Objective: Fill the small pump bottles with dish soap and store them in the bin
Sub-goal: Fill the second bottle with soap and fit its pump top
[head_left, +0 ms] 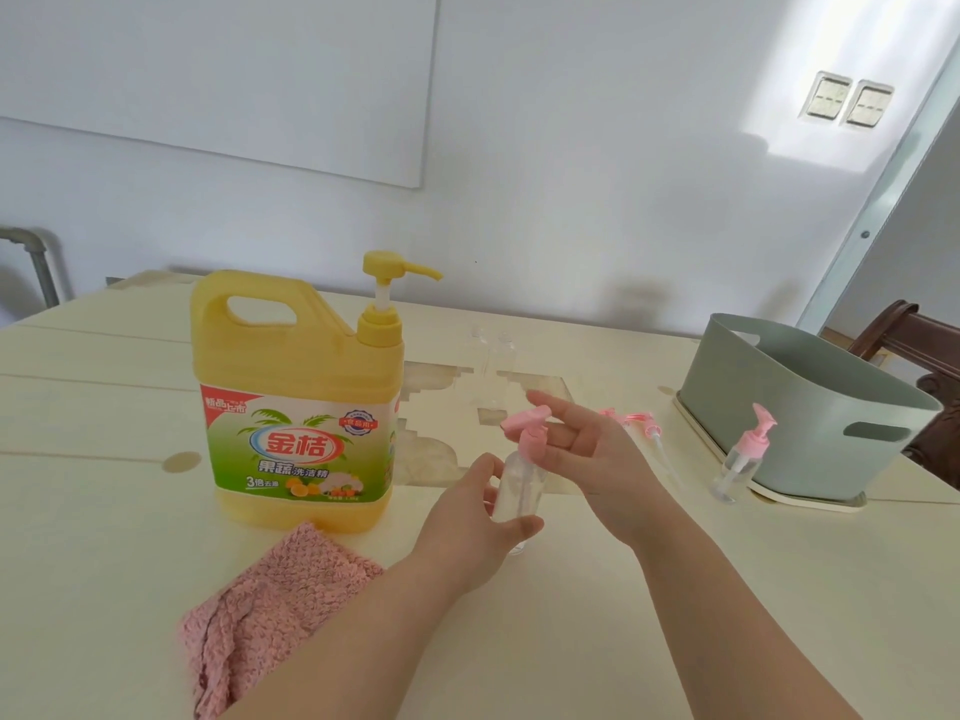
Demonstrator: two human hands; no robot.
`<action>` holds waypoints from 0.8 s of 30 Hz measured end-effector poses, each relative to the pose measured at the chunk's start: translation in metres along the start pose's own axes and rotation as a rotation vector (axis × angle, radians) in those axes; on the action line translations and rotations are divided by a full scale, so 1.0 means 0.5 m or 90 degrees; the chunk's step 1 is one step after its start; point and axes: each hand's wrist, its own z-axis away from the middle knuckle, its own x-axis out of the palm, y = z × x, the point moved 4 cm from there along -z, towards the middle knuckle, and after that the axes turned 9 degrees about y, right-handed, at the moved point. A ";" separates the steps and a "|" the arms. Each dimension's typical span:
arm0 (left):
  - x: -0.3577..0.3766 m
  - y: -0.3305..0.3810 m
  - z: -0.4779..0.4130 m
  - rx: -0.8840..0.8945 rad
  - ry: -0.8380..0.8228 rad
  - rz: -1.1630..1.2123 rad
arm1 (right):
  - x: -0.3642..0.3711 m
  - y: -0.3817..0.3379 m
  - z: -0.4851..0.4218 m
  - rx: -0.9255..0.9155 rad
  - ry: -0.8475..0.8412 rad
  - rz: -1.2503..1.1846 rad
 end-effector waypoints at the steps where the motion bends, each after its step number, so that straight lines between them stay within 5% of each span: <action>1: -0.001 0.001 0.000 0.000 -0.001 0.001 | 0.000 0.001 -0.002 0.003 0.015 0.022; 6: -0.005 0.009 0.001 0.007 -0.005 -0.011 | 0.000 0.006 -0.013 -0.033 0.109 0.121; 16: -0.013 0.009 -0.006 0.000 -0.025 -0.027 | -0.005 -0.012 -0.005 -0.048 0.014 0.046; 24: -0.012 0.011 0.001 0.003 -0.020 -0.026 | -0.006 -0.026 -0.005 -0.130 0.072 0.313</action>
